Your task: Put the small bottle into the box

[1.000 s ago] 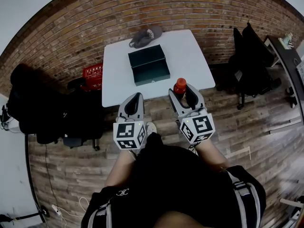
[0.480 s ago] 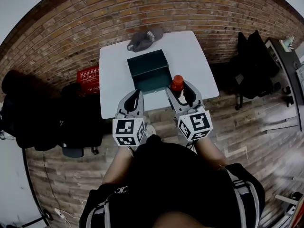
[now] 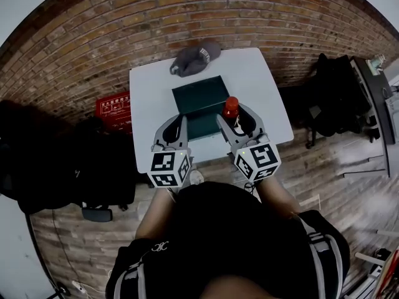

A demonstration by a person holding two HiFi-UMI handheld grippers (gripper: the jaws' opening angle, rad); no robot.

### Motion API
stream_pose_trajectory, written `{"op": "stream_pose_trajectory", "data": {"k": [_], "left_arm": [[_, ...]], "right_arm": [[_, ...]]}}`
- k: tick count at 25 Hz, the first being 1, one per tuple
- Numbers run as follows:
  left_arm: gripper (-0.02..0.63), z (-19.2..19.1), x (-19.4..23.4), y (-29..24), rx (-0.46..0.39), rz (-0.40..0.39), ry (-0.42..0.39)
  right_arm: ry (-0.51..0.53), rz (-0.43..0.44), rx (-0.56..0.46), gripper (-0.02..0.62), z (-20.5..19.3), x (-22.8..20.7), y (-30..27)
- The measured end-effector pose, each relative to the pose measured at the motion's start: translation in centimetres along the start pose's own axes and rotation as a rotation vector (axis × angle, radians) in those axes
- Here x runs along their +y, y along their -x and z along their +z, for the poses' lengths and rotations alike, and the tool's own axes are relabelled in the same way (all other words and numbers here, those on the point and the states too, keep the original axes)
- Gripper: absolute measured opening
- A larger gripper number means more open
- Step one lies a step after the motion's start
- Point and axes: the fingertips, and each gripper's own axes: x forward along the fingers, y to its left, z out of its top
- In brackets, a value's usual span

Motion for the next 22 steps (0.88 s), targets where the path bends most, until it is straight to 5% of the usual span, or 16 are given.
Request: {"op": "stream_pose_trajectory", "data": {"k": [10, 22], "left_arm": [[0.014, -0.6, 3.6, -4.9, 0.058, -0.026, 0.013], [0.014, -2.4, 2.8, -6.5, 0.097, 0.099, 0.031]], "right_arm": [[-0.023, -0.018, 0.051, 0.215, -1.3, -2.3, -5.2], [0.010, 0.154, 0.201, 0.215, -5.6, -5.2, -7.4]]}}
